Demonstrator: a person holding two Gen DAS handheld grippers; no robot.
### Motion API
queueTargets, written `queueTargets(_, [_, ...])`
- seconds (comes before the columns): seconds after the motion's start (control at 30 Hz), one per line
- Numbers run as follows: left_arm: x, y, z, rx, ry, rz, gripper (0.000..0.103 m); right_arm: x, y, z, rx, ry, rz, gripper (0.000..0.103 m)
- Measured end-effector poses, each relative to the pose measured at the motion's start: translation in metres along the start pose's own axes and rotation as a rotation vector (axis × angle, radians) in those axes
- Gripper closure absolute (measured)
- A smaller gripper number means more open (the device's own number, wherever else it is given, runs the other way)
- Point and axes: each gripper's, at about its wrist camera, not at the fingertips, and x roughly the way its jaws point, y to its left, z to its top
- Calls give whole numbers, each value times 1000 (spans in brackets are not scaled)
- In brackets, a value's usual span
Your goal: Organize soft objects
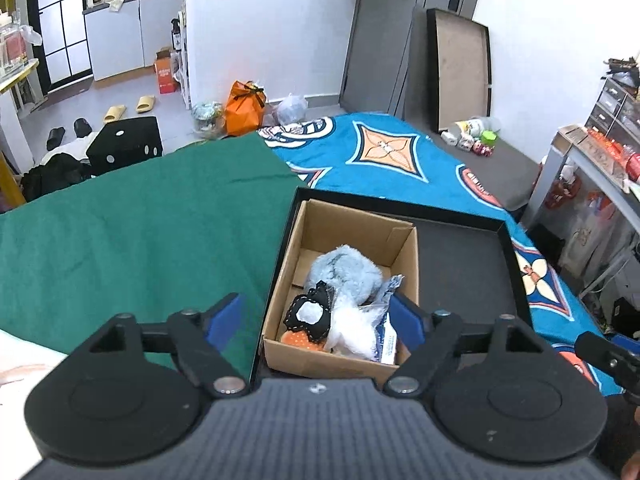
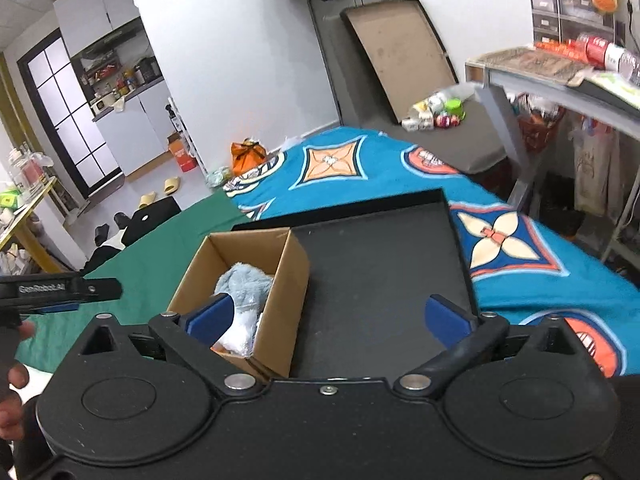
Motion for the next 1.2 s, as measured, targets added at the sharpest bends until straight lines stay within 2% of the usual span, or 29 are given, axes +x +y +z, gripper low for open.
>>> queueTargets(0.23, [-23,-5,-1,29,-34,4,0,-16,0,3,-6,-3,-10,0])
queueTargets(0.3, [-32,-6,-2,28,-37,-12,0,-21,1,3,-9,-3,-16,0])
queueTargets(0.6, [-69,-23,-7,78,-66,4,0,-46,-5,10,8,6,-8,0])
queueTargets(0.9, [-103,-26,-14,81,-103,-21,0,-73,-11,8,25,-4,-10,0])
queueTargets(1.2, [-129,-21,-30,60,-123,-1,0,-96,-10,0,12,-18,-2,0])
